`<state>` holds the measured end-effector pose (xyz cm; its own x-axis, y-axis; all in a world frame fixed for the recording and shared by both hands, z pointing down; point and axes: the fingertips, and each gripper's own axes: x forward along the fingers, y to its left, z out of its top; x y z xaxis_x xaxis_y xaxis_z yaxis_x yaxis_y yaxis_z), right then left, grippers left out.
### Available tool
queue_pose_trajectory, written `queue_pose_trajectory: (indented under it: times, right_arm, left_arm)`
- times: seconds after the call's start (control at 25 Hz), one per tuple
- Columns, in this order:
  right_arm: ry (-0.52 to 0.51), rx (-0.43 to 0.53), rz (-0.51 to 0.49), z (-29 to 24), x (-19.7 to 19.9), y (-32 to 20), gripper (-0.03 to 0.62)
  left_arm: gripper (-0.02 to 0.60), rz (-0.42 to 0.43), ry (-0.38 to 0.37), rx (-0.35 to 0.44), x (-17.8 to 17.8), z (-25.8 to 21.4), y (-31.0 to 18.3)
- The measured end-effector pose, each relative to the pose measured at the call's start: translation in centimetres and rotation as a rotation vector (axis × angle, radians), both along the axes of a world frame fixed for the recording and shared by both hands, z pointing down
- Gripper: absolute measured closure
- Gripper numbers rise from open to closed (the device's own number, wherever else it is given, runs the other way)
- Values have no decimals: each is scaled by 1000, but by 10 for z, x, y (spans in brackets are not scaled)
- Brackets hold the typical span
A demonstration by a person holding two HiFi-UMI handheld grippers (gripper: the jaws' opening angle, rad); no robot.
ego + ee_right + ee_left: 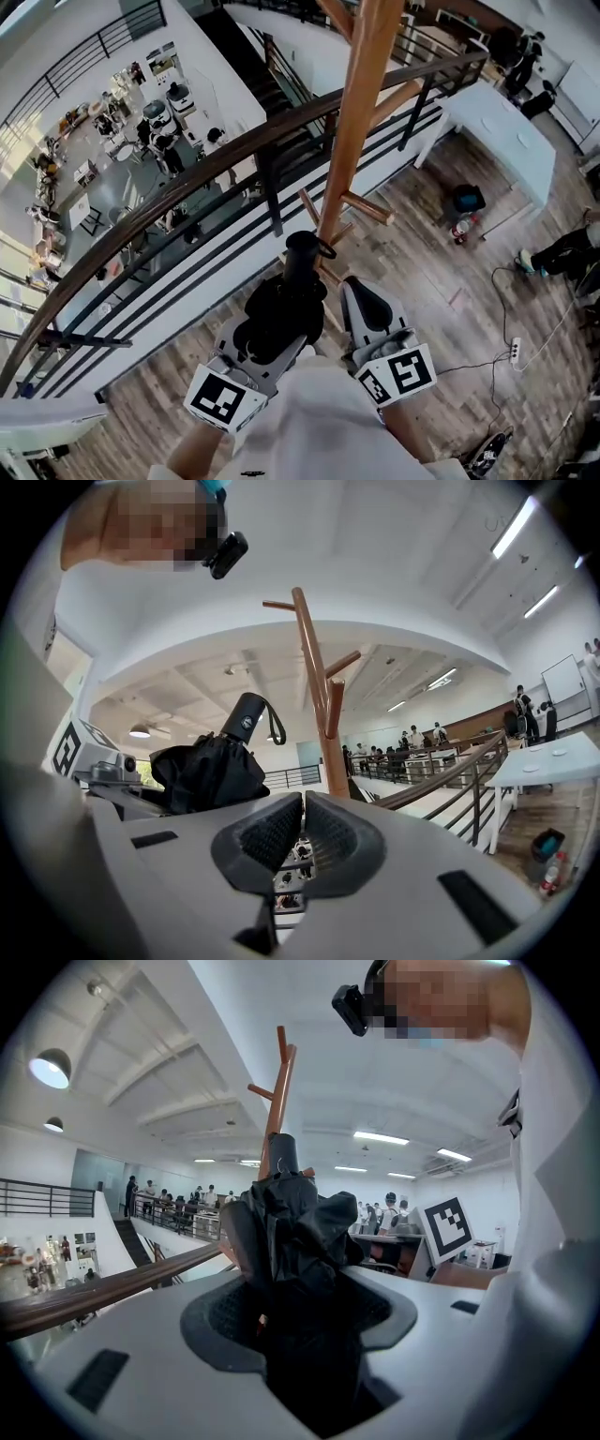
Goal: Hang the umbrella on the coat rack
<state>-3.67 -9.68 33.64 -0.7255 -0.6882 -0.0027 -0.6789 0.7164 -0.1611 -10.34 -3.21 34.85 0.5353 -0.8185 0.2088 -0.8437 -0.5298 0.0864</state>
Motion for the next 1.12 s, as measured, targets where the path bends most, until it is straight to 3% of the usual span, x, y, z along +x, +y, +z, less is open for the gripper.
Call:
queue_pose_trajectory:
  times: [0.08, 0.2, 0.28, 0.64, 1.12]
  right_arm:
    - [0, 4, 9, -8, 1, 3, 559]
    - [0, 26, 24, -16, 5, 1, 558]
    - [-3, 27, 38, -17, 9, 0, 559]
    - [-17, 35, 89, -15, 14, 4, 559]
    - [6, 66, 114, -36, 31, -7, 559]
  left_arm:
    - [336, 23, -5, -6, 3, -5, 1]
    - [336, 14, 63, 62, 10, -27, -8]
    - [336, 22, 77, 67, 14, -32, -9]
    - [336, 103, 69, 67, 24, -37, -12]
    - [336, 144, 54, 84, 42, -51, -39]
